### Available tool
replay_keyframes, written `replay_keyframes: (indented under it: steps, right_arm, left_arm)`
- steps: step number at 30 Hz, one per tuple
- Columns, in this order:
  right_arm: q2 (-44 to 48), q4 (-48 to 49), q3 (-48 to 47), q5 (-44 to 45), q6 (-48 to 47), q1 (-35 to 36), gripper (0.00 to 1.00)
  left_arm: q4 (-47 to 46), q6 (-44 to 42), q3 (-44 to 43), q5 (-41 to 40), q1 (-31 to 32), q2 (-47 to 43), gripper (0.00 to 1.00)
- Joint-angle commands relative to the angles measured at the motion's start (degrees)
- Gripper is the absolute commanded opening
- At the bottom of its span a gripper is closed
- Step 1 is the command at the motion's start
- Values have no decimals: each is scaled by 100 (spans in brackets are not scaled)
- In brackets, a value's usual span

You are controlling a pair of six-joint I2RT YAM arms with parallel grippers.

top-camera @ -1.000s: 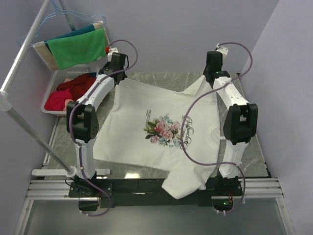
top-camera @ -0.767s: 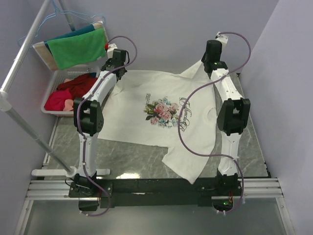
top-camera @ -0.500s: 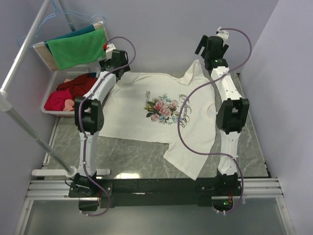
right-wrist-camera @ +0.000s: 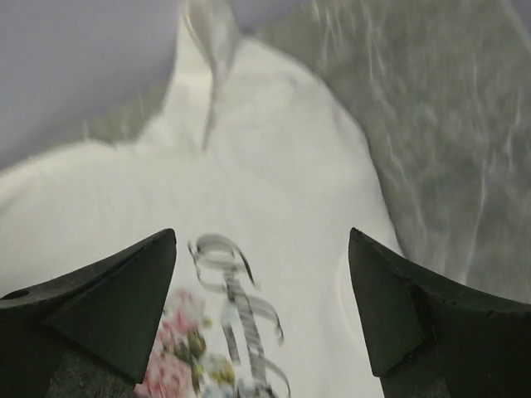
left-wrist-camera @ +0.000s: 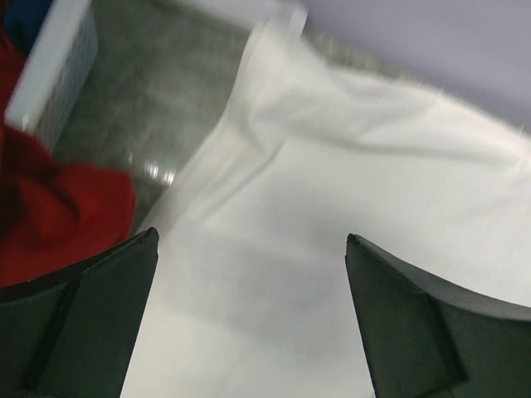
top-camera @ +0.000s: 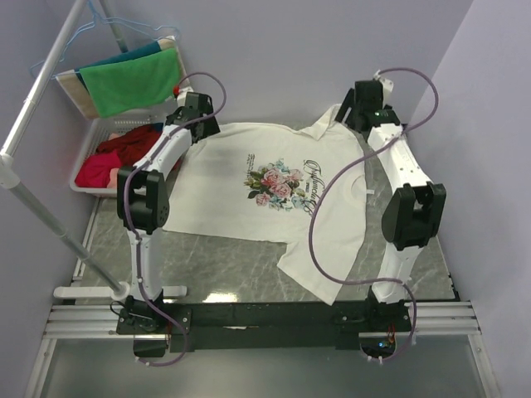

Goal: Fold and stack the t-shirts
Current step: Flatten the tshirt out

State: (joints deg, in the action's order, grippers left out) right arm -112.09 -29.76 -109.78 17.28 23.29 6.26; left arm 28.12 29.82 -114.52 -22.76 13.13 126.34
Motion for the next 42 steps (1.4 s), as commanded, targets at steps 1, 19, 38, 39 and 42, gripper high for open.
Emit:
replay_keyframes:
  steps: [1,19,38,39,42]
  right_arm:
    - [732,-1101,1097,-49,518,567,89]
    - [2350,-1190,4113,-576,879,1395,82]
    - [2474,-953,5256,-1323,1213,1483,82]
    - [2430,-953,5256,-1384,1222,1474,82]
    - [2175,-918,5247,-1551,1178,1474,82]
  left_arm:
    - [729,444,657,553,6,-759,99]
    - [924,700,3207,905,252,-1938,99]
    - [950,718,3788,914,287,-2131,99]
    - [941,727,3875,905,287,-2149,99]
    - [906,753,4016,905,287,-2175,99]
